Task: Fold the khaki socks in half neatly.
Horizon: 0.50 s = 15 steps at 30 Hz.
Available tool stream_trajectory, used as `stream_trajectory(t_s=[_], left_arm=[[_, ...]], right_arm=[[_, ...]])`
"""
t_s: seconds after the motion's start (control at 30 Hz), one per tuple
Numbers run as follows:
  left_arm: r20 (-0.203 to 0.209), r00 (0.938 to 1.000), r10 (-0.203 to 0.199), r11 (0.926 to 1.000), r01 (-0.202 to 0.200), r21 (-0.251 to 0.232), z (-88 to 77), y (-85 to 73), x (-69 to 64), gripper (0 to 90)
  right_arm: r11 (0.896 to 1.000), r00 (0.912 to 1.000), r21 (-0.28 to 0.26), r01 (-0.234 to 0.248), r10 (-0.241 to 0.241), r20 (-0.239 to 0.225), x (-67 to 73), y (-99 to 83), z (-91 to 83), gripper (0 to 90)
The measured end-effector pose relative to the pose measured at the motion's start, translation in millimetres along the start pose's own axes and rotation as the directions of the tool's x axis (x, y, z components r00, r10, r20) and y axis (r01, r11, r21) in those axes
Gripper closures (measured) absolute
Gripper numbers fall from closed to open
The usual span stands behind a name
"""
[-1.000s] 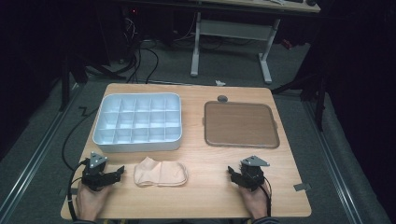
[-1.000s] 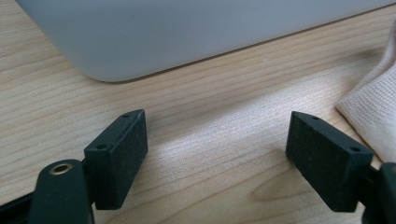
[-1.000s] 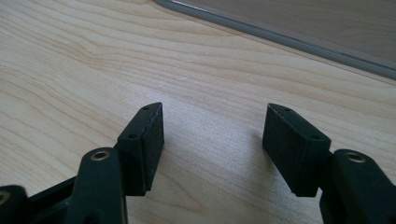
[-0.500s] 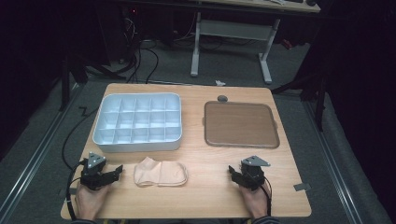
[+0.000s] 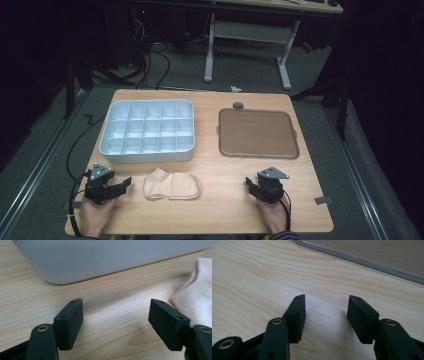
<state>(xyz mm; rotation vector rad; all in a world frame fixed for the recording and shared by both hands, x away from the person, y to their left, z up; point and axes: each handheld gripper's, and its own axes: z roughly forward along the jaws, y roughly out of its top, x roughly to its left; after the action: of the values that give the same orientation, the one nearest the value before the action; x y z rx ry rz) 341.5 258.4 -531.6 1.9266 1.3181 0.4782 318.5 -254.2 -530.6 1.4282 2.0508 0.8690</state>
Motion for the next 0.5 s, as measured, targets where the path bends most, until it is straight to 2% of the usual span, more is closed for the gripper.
stream_trajectory(t_s=[0.27, 0.5], left_arm=[[0.052, 0.9986, 0.0, 1.0, 0.0, -0.008, -4.0, 4.6, -10.8, 29.1], [0.103, 0.9941, 0.033, 0.9994, -0.033, -0.004, -5.7, 8.6, -25.1, 29.1]], right_arm=[[1.0, 0.9999, 0.0, -0.006, 0.006, -0.014, 1.6, -0.4, -2.5, 52.9], [1.0, 0.9988, -0.016, -0.025, 0.025, -0.043, 2.1, 0.4, -8.0, 54.2]])
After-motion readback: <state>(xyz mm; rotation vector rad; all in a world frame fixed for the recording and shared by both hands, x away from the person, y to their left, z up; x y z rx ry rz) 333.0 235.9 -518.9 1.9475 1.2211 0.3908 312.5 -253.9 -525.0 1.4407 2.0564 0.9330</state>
